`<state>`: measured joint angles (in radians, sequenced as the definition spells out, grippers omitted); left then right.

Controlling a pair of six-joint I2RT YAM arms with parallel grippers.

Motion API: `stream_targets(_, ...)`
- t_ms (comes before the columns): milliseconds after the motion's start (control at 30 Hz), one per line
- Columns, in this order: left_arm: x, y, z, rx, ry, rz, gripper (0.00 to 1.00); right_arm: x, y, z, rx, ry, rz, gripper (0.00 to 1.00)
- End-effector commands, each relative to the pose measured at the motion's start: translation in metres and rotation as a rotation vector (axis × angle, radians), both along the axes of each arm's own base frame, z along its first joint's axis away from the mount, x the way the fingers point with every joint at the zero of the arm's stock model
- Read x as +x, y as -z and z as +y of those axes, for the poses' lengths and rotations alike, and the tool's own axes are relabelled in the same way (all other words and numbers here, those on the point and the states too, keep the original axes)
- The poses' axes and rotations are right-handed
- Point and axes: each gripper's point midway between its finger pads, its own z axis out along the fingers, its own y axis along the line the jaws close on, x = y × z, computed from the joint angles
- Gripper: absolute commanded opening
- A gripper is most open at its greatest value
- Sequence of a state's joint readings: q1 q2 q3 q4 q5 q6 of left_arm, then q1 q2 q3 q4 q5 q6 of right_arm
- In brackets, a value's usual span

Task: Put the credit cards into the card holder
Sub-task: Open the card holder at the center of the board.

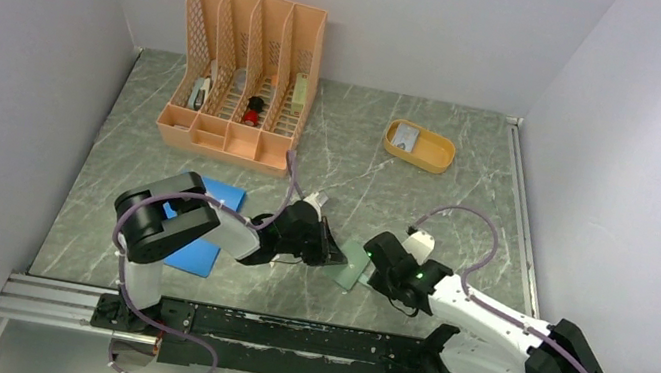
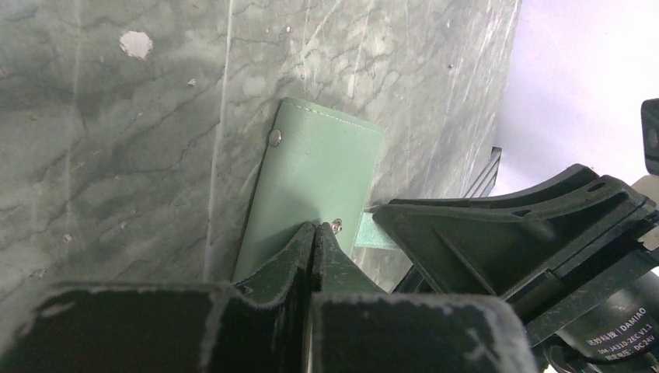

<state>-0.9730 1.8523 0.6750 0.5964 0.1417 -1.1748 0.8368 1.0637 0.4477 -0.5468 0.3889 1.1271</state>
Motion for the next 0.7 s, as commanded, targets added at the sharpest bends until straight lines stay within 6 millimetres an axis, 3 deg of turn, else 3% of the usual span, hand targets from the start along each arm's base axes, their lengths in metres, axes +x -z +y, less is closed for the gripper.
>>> stream_targets(0,-0.021,0.078,0.069,0.338,-0.036,0.099,0.05,0.0,-0.001,0.002,0.027,-0.027,-0.011,0.19)
stream_targets(67,-0.02,0.076,0.067,0.333,-0.031,0.094,0.05,-0.001,-0.003,0.008,0.058,-0.051,-0.012,0.07)
stream_targets(167,-0.017,0.069,0.064,0.322,-0.026,0.079,0.05,-0.001,-0.013,0.022,0.139,-0.095,-0.035,0.0)
stream_targets(333,-0.013,0.046,0.05,0.282,0.022,0.04,0.05,0.005,-0.048,0.039,0.213,-0.173,-0.099,0.0)
stream_targets(367,-0.012,0.038,0.048,0.273,0.036,0.024,0.09,0.007,-0.058,0.042,0.216,-0.197,-0.115,0.0)
stream_targets(533,-0.005,-0.013,0.047,0.238,0.055,-0.087,0.47,0.015,-0.098,0.052,0.163,-0.325,-0.14,0.0)
stream_targets(667,-0.006,-0.041,0.062,0.247,0.051,-0.16,0.55,0.02,-0.119,0.07,0.169,-0.44,-0.155,0.0)
